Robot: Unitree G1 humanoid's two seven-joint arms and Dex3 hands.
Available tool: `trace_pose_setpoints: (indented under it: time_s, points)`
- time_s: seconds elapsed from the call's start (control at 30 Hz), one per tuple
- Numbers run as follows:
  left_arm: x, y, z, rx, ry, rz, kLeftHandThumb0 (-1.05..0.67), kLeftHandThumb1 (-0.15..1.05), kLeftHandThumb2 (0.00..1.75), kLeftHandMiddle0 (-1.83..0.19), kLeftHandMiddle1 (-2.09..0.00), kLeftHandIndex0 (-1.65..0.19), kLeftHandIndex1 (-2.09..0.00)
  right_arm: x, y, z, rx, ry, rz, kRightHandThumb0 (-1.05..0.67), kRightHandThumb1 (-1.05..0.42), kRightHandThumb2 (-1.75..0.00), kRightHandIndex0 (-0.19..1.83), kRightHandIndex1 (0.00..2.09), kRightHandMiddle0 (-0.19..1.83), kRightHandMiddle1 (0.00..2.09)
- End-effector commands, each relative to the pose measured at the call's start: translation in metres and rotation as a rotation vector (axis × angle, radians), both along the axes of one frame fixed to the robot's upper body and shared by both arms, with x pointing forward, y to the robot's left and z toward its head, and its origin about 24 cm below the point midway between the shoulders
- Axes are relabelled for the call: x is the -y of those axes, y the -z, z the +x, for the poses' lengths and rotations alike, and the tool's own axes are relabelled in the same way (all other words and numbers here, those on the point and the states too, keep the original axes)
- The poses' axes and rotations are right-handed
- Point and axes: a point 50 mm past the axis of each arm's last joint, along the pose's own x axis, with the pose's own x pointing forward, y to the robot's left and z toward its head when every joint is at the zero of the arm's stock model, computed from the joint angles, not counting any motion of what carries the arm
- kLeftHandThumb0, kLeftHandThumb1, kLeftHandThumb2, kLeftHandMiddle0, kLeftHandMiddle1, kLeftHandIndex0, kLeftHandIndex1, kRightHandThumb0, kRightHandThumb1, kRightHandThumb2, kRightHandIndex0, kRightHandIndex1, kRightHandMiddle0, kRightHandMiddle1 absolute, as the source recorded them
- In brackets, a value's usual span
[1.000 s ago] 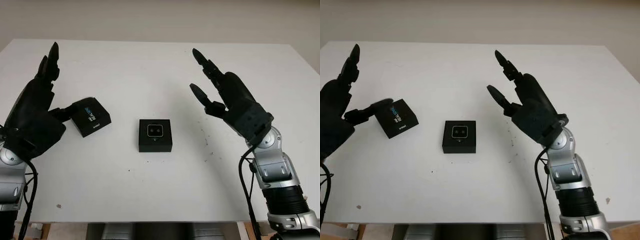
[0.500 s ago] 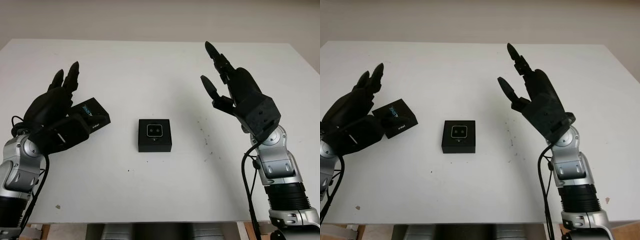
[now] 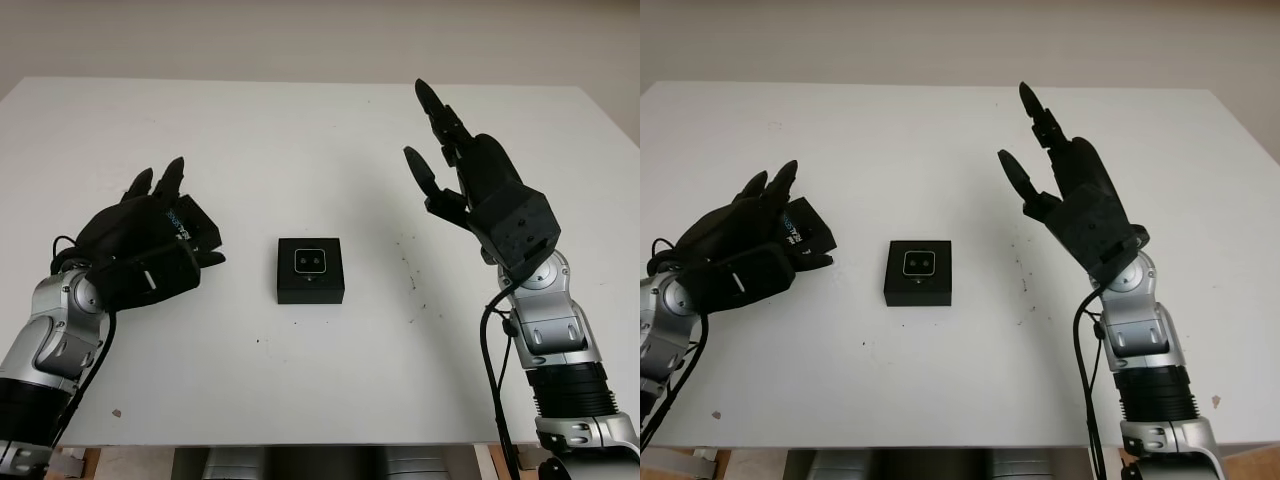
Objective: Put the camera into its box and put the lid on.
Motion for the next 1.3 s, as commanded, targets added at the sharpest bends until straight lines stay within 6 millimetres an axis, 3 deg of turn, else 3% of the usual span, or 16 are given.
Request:
trace_pose_setpoints:
  time_s: [0.0, 0.1, 0.4, 0.7, 0.77, 0.8, 0.83, 0.87, 0.9, 0.93, 0.97, 1.0, 1.07, 1.1, 1.27]
  points:
    - [0.004, -0.003, 0.006, 0.025, 0.002, -0.004, -1.05, 1.05, 0.17, 0.19, 0.00, 0.19, 0.00, 0.000, -0.004, 0.001, 0.022, 0.001, -0.005, -0.85, -1.05, -0.60, 0.02, 0.07, 0.04, 0.04]
    - [0.005, 0.000, 0.011, 0.035, -0.024, -0.011, -1.03, 1.05, 0.16, 0.19, 0.00, 0.19, 0.00, 0.000, -0.003, 0.001, 0.019, 0.001, -0.003, -0.83, -1.05, -0.59, 0.03, 0.07, 0.05, 0.04]
    - [0.002, 0.006, 0.027, 0.073, -0.075, 0.217, -0.92, 1.05, 0.08, 0.13, -0.06, 0.16, -0.04, 0.000, 0.000, -0.004, 0.010, 0.004, -0.011, -0.82, -1.05, -0.59, 0.04, 0.08, 0.06, 0.04]
    - [0.000, 0.006, 0.033, 0.034, -0.033, 0.269, -0.71, 0.93, 0.03, -0.02, -0.09, 0.02, -0.10, 0.000, 0.000, -0.006, 0.007, 0.007, -0.007, -0.79, -1.05, -0.59, 0.03, 0.07, 0.05, 0.04]
    - [0.001, 0.006, 0.033, 0.033, -0.032, 0.258, -0.61, 0.87, 0.03, -0.16, -0.14, -0.07, -0.13, 0.000, 0.000, -0.006, 0.005, 0.009, -0.008, -0.80, -1.05, -0.59, 0.03, 0.07, 0.05, 0.04]
    - [0.001, 0.006, 0.033, 0.034, -0.028, 0.254, -0.57, 0.84, 0.06, -0.04, -0.73, -0.12, -0.11, 0.000, 0.000, -0.006, 0.005, 0.009, -0.010, -0.80, -1.05, -0.59, 0.03, 0.07, 0.05, 0.04]
    - [0.002, 0.006, 0.033, 0.033, -0.023, 0.255, -0.53, 0.82, 0.06, 0.01, -1.05, -0.18, -0.11, 0.000, 0.000, -0.006, 0.005, 0.008, -0.011, -0.80, -1.05, -0.59, 0.03, 0.07, 0.05, 0.04]
    - [0.002, 0.006, 0.033, 0.036, -0.018, 0.252, -0.49, 0.81, 0.06, -0.08, -1.51, -0.28, -0.14, 0.000, 0.000, -0.007, 0.004, 0.011, -0.013, -0.80, -1.05, -0.60, 0.04, 0.07, 0.05, 0.04]
    - [0.002, 0.006, 0.033, 0.037, -0.015, 0.252, -0.46, 0.81, 0.06, -0.20, -1.79, -0.37, -0.19, 0.000, 0.000, -0.007, 0.002, 0.016, -0.015, -0.81, -1.05, -0.60, 0.04, 0.07, 0.05, 0.05]
    - [0.002, 0.007, 0.033, 0.034, -0.015, 0.249, -0.44, 0.81, 0.06, -0.28, -1.94, -0.45, -0.24, 0.000, 0.000, -0.007, -0.001, 0.020, -0.016, -0.80, -1.05, -0.60, 0.04, 0.07, 0.06, 0.05]
    - [0.002, 0.007, 0.033, 0.027, -0.013, 0.251, -0.40, 0.84, 0.06, -0.29, -2.02, -0.26, -1.01, -0.001, 0.000, -0.008, -0.002, 0.021, -0.012, -0.80, -1.05, -0.60, 0.04, 0.07, 0.06, 0.05]
    - [0.002, 0.007, 0.033, 0.023, -0.010, 0.256, -0.37, 0.86, 0.06, -0.18, -2.05, -0.13, -1.49, -0.001, 0.000, -0.008, -0.002, 0.022, -0.011, -0.80, -1.05, -0.59, 0.04, 0.07, 0.06, 0.05]
    - [0.002, 0.006, 0.033, 0.017, -0.004, 0.258, -0.34, 0.90, 0.06, -0.21, -1.74, -0.17, -1.46, -0.001, 0.000, -0.008, -0.002, 0.024, -0.010, -0.79, -1.05, -0.59, 0.05, 0.07, 0.06, 0.05]
    - [0.002, 0.006, 0.032, 0.021, 0.007, 0.255, -0.31, 0.92, 0.06, -0.26, -1.62, -0.26, -1.31, -0.001, 0.000, -0.009, -0.007, 0.025, -0.009, -0.79, -1.05, -0.59, 0.05, 0.07, 0.06, 0.05]
    - [0.003, 0.003, 0.031, 0.022, 0.035, 0.236, -0.25, 0.97, 0.06, -0.22, -1.82, -0.36, -1.12, 0.000, 0.001, -0.009, -0.015, 0.020, 0.003, -0.79, -1.05, -0.59, 0.04, 0.06, 0.06, 0.05]
